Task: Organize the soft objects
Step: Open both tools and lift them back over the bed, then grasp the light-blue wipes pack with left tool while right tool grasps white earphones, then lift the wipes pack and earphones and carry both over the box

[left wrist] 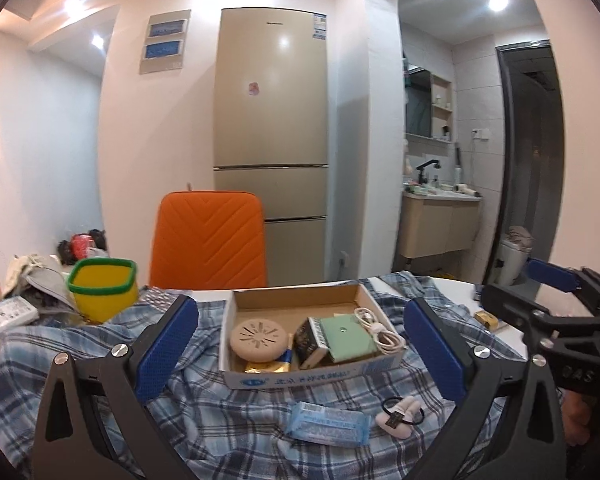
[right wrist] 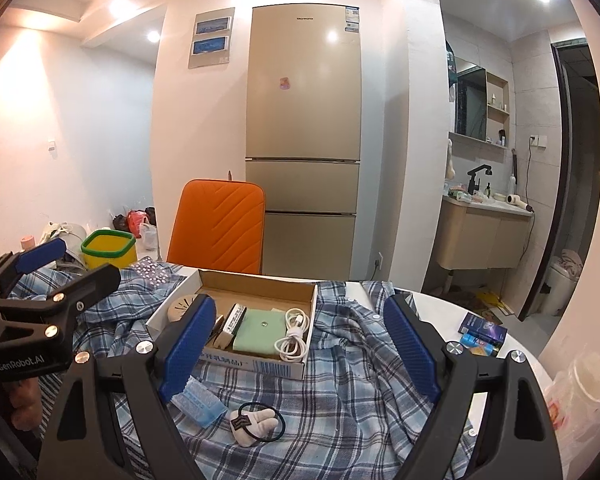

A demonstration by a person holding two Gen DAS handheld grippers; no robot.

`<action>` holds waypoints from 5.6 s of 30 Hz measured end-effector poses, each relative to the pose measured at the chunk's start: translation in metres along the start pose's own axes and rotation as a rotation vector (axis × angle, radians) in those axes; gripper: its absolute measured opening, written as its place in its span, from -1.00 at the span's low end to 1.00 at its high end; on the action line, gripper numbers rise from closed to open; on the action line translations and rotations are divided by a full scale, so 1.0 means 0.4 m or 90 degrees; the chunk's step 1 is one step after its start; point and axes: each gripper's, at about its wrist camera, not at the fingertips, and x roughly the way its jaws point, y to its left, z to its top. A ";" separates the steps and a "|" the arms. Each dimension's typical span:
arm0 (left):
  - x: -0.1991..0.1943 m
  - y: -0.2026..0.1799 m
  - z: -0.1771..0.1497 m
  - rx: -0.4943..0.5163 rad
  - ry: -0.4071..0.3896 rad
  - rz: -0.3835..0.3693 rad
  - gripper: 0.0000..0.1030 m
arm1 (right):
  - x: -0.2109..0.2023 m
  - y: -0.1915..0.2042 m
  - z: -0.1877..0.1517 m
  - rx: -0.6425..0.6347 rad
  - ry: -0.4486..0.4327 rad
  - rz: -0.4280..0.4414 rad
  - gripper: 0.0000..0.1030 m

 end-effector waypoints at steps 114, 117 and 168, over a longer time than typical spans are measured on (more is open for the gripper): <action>0.184 0.027 -0.165 0.015 0.245 -0.020 0.34 | 0.320 0.082 -0.250 -0.059 0.386 0.147 -0.38; 0.180 0.024 -0.164 0.017 0.242 -0.019 0.34 | 0.304 0.077 -0.241 -0.058 0.363 0.136 -0.40; 0.074 0.050 0.056 0.007 0.038 0.034 0.34 | 0.062 0.106 0.038 -0.071 -0.026 0.031 -0.40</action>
